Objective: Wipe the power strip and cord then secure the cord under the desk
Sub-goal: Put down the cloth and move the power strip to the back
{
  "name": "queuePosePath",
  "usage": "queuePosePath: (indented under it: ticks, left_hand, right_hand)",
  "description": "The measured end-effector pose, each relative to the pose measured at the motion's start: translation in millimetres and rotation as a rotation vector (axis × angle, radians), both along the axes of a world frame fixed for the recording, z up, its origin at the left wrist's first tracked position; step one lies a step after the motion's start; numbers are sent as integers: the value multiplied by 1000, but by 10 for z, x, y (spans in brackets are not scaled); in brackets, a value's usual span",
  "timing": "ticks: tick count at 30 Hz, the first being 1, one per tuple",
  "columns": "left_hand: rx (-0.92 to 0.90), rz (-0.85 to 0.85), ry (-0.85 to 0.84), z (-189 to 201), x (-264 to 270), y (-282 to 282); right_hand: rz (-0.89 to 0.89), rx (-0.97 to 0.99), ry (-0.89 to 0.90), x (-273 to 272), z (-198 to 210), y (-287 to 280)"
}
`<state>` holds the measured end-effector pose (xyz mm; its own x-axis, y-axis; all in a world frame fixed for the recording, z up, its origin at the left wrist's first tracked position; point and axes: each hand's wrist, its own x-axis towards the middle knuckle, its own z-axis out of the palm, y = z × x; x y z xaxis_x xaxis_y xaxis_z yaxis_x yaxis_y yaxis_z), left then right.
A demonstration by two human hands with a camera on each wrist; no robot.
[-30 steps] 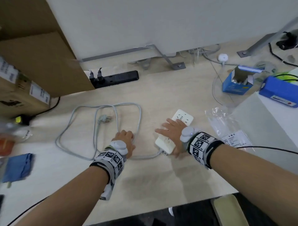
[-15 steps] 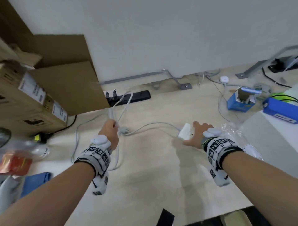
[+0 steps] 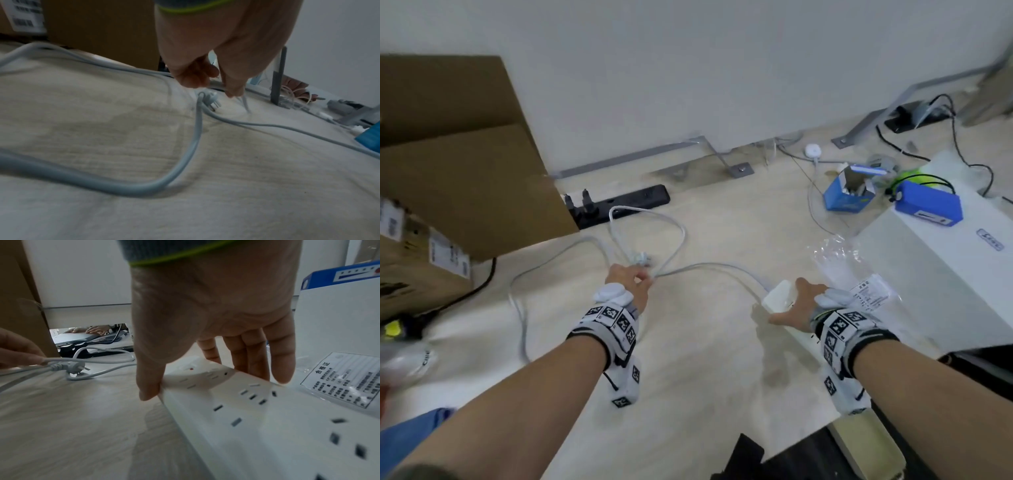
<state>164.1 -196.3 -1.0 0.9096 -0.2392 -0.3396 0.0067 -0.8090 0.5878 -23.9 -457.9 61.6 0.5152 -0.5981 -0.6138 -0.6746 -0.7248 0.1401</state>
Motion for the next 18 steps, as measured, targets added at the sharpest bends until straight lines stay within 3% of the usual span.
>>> queuePosePath:
  ticks: [4,6,9,15,18]
  left_hand:
    - [244,15,-58,-12,-111,-46]
    - [261,68,-19,-25,-122,-77]
    - [296,-6,35,-60,-90,-88]
    - [266,-2,-38,-44,-74,-43]
    - [436,-29,-105,25,-96,53]
  right_hand:
    - [8,39,2,1,-8,-107]
    - [26,58,-3,16,-64,-144]
    - [20,109,-41,29,-21,-106]
    - [-49,172,-138,56,-132,-249]
    - [-151,232,-164,117,-254,-345]
